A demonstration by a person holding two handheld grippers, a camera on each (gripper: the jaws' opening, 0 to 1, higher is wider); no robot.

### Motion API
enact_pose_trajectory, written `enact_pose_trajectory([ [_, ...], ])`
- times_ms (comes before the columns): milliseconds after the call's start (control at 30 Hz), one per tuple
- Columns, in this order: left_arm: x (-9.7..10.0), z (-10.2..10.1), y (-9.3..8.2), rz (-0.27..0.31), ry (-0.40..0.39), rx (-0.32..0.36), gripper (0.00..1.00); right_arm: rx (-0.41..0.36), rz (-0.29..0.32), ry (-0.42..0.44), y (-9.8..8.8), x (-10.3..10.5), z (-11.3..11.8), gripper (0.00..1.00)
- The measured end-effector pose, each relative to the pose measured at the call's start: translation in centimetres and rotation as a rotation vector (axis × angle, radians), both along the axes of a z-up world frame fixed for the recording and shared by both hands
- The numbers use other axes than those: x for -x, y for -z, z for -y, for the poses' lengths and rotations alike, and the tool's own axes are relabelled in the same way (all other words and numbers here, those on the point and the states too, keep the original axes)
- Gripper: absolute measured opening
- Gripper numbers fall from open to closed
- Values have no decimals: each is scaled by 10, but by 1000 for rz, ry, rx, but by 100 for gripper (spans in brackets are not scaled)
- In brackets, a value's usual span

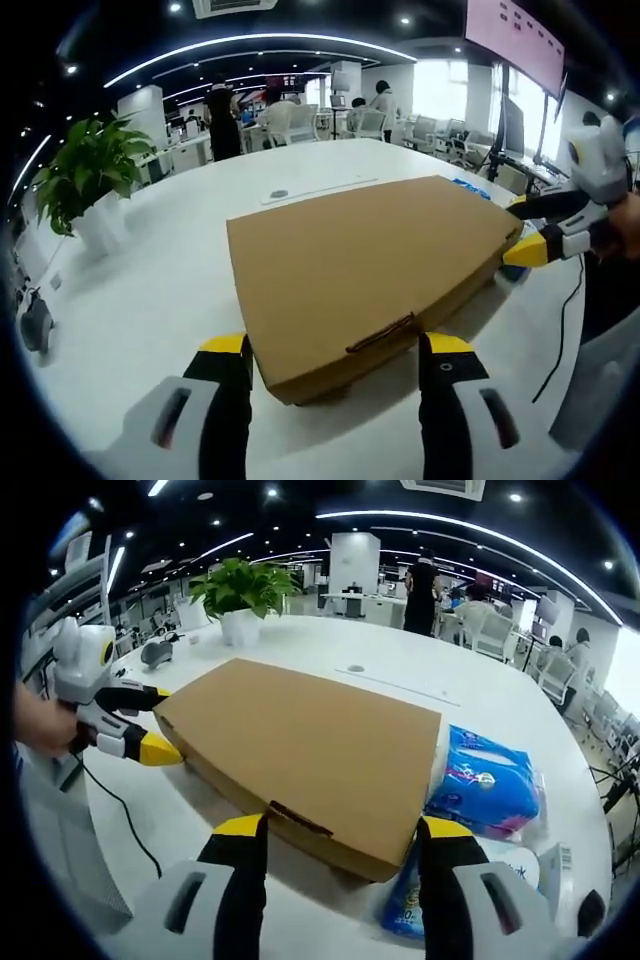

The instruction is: Operate the shoe box by opening the lid, removing the specified soft item, and placing it in the target area until the item is outside and the box remains undamaged.

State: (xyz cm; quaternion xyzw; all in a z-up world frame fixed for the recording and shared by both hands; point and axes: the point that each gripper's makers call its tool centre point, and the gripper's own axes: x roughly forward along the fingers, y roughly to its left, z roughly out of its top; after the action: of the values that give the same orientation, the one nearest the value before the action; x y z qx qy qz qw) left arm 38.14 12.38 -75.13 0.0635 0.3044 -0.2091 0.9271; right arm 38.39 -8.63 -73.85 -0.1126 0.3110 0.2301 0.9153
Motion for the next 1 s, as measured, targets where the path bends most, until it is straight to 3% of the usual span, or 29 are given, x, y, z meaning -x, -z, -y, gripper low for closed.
enact_pose_trajectory([
  [1000,-3,-1,4,-19,0,10,65,-11,-10,14,1,-3,2,58],
])
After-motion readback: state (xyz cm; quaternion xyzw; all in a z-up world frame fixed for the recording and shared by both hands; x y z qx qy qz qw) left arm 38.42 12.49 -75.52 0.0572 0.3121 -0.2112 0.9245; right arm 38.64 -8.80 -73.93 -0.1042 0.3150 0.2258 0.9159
